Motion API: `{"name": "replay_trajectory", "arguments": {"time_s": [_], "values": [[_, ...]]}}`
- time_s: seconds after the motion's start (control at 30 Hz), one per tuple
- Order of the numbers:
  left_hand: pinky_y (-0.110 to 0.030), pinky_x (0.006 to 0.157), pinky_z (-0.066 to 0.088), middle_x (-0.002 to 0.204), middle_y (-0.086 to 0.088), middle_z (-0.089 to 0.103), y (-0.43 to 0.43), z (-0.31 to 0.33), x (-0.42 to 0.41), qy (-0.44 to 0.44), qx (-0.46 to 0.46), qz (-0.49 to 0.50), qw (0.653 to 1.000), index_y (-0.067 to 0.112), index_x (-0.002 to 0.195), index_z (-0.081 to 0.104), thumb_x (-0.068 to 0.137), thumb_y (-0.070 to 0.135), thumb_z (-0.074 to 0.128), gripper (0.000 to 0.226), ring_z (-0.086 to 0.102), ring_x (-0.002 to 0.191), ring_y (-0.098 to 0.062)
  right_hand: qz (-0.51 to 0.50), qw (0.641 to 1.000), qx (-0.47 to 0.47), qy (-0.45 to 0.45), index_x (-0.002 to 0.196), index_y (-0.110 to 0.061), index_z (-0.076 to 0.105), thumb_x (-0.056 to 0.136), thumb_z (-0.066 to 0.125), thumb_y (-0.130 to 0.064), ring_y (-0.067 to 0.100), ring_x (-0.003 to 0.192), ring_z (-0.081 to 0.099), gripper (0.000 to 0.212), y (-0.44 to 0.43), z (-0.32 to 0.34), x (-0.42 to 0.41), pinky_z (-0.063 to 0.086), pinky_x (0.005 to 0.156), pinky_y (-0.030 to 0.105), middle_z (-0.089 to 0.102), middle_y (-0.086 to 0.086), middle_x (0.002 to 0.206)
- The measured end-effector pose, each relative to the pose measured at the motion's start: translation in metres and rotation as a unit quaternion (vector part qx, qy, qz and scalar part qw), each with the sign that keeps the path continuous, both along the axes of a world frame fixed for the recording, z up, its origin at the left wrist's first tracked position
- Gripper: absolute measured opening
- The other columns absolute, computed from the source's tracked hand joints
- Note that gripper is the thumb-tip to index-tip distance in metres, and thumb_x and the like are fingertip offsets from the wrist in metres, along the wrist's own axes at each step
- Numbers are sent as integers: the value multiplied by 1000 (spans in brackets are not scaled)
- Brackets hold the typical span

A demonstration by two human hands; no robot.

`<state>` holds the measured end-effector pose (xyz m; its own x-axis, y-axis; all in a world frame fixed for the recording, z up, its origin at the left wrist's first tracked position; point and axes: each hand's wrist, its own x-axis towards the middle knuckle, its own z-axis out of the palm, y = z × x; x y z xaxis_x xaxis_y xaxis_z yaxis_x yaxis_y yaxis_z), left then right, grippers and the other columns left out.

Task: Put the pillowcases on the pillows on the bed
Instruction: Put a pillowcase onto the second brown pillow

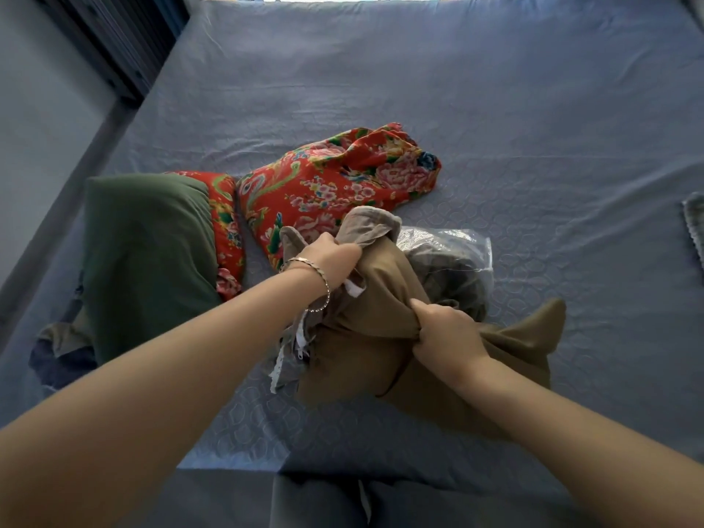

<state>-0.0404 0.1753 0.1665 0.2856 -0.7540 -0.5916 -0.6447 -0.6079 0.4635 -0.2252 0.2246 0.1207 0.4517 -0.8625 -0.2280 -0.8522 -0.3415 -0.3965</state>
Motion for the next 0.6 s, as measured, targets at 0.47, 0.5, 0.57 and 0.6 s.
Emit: {"name": "replay_trajectory", "arguments": {"time_s": [0.47,0.5,0.57,0.6], "values": [[-29,84,43,90,-3,56,16,-5,-34,20,-205,-257,944,18,96,63,94,33,40,28,52,82,-15,70,994,-58,-63,91,-11,55,56,65,1,33,67,64,38,5,9,-14,34,51,26,66,9,72],[-30,81,41,88,-5,58,28,-7,-38,-26,-254,-298,920,16,97,64,90,39,37,36,51,81,-19,7,995,-27,-92,103,-11,52,66,59,2,36,77,63,39,4,11,-15,38,57,30,67,12,81],[-30,72,38,77,-5,64,44,-6,-41,-53,-381,-321,865,12,92,67,86,38,36,41,51,73,-24,-88,984,15,-154,124,-17,42,76,54,1,36,86,63,53,5,12,-20,45,68,36,69,13,89],[-30,69,38,76,-4,66,48,-7,-41,-53,-435,-341,832,11,89,67,87,33,39,36,53,68,-25,-109,978,21,-175,135,-22,34,77,55,0,35,86,64,65,6,11,-22,47,72,39,70,12,89]]}}
